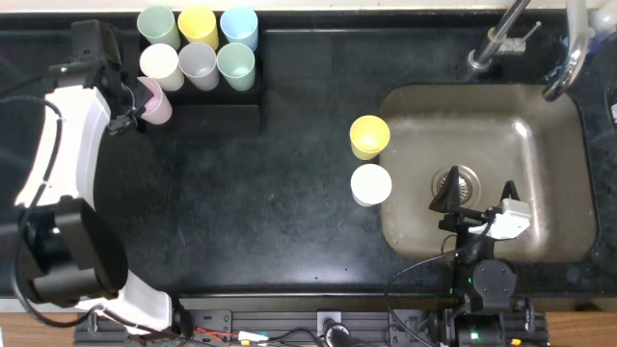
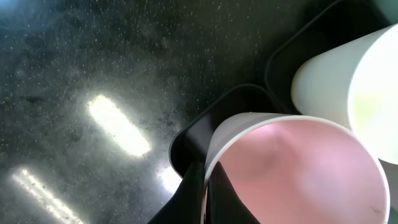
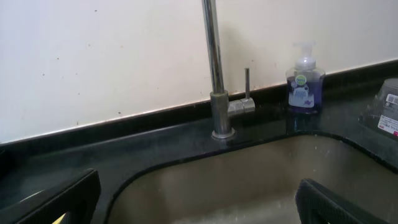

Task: Store Cups

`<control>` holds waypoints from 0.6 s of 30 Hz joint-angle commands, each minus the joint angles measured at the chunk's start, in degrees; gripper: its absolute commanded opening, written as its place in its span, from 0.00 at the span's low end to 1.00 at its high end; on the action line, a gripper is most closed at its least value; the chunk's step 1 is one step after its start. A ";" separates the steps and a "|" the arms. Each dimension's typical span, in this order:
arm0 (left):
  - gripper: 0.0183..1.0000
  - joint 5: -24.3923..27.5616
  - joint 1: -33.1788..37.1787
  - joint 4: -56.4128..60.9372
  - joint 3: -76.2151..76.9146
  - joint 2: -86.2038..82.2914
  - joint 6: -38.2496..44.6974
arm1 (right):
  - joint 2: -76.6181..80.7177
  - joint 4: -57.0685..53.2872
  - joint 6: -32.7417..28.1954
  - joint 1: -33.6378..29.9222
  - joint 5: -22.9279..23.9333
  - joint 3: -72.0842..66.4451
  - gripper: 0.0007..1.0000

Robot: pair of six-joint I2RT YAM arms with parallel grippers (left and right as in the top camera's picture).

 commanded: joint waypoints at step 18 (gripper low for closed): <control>0.02 -0.46 0.26 5.05 -4.59 2.51 -0.68 | -0.63 0.39 -0.39 -0.39 -0.15 -0.79 1.00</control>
